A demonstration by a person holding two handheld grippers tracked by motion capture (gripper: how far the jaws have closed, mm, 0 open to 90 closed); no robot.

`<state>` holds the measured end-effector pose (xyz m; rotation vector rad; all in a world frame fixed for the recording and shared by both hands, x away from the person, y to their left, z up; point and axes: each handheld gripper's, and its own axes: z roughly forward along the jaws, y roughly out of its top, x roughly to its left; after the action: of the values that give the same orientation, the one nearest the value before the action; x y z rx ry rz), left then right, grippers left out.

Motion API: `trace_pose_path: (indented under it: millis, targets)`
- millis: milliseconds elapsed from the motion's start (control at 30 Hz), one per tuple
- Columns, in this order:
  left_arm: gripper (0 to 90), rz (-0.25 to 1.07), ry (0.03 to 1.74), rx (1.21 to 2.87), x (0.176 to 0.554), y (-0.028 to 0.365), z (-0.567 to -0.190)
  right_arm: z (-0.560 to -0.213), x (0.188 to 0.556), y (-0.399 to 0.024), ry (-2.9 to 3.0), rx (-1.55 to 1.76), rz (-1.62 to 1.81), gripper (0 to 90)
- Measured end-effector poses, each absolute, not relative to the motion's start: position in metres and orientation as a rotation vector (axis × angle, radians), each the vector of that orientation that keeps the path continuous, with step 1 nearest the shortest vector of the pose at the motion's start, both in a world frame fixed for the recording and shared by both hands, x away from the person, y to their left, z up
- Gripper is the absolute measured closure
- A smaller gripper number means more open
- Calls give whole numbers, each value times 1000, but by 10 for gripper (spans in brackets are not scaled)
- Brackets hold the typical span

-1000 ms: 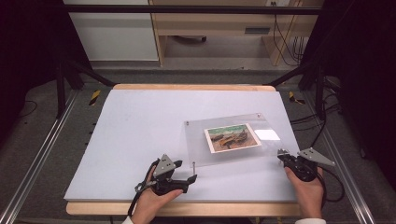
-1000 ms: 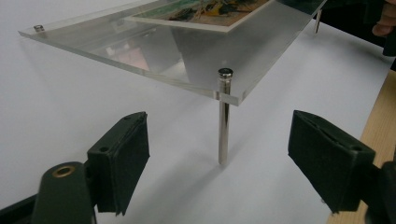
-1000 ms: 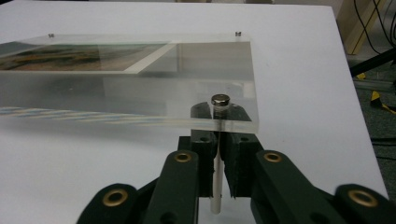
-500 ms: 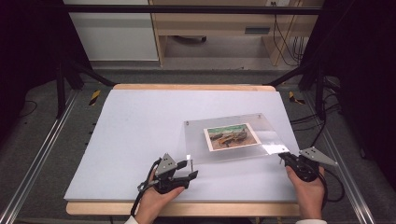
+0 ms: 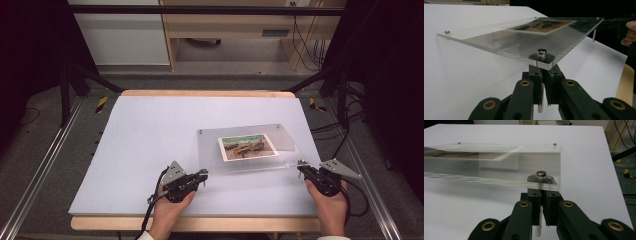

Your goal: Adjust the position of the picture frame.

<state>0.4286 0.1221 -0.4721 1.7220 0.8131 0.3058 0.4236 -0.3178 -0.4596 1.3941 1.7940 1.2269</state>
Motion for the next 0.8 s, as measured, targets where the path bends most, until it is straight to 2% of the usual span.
trace_pose_path:
  millis: [267,367,633,800]
  targets:
    - [844,281,837,1717,429,122,-471,-462,427,-320,1795,1400,1254,838]
    - [845,283,842,1724,429,122,-470,-464,432,-318,1800,1404,1248,808]
    - [844,284,846,1728,429,122,-469,-463,433,-318,1794,1389,1257,848]
    - [808,286,843,1742,432,117,-468,-462,432,-318,1792,1392,1263,850]
